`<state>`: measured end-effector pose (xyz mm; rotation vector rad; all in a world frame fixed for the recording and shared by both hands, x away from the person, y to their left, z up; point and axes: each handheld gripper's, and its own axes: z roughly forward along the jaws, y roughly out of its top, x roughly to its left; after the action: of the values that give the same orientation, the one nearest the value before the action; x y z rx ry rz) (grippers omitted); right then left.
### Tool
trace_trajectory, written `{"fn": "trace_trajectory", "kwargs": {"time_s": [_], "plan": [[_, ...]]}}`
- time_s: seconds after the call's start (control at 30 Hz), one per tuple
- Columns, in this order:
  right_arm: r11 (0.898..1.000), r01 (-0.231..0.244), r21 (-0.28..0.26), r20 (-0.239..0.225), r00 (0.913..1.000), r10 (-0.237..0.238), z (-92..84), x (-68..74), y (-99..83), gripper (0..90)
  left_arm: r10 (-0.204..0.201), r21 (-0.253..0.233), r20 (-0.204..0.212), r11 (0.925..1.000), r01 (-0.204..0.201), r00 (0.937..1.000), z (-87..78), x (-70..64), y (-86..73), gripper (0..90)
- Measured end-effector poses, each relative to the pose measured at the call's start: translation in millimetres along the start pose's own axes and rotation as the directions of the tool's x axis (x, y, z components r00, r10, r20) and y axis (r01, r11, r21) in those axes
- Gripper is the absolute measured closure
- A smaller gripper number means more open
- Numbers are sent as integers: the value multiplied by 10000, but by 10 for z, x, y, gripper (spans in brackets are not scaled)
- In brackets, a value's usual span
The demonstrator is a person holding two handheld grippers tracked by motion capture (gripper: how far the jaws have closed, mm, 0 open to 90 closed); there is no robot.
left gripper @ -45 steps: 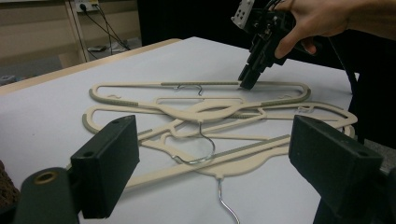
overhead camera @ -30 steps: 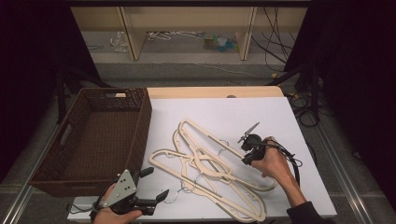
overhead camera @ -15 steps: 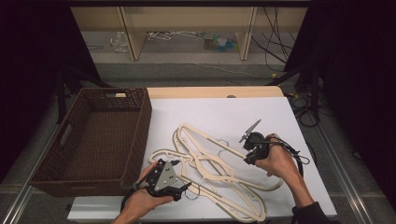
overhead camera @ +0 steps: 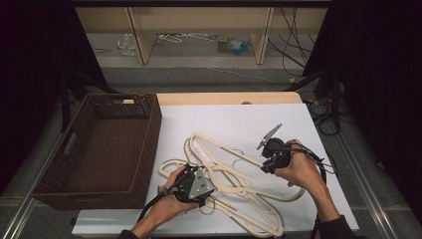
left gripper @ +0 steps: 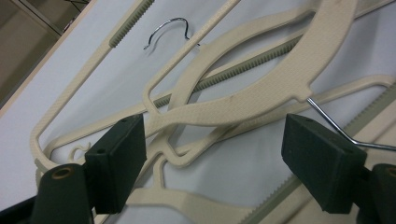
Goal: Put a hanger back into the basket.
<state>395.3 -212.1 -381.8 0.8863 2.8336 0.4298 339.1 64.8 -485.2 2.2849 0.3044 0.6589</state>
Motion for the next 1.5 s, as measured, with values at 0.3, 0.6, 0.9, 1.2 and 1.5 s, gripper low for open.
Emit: {"fn": "trace_trajectory", "kwargs": {"time_s": [0.3,0.6,0.9,1.2,1.5], "plan": [[9999,90,76,35,10000,-90,12,-7,16,803,1065,654,-942,9928,-1006,9898,104,-38,45,223],[9997,222,66,-213,9995,-220,54,-49,-8,801,1283,667,-880,9902,-1226,9878,137,-16,85,195],[9983,544,198,-1193,9915,-516,367,-256,-155,796,1691,-535,86,9843,-1684,9856,30,39,200,337],[9960,842,282,-1725,9819,-782,508,-276,-197,792,2591,-1067,1279,9633,-2464,9574,-7,56,240,567],[9937,1045,412,-1845,9782,-952,548,-266,-212,795,3902,-1526,1566,9172,-3681,9073,-82,63,366,708]]}}
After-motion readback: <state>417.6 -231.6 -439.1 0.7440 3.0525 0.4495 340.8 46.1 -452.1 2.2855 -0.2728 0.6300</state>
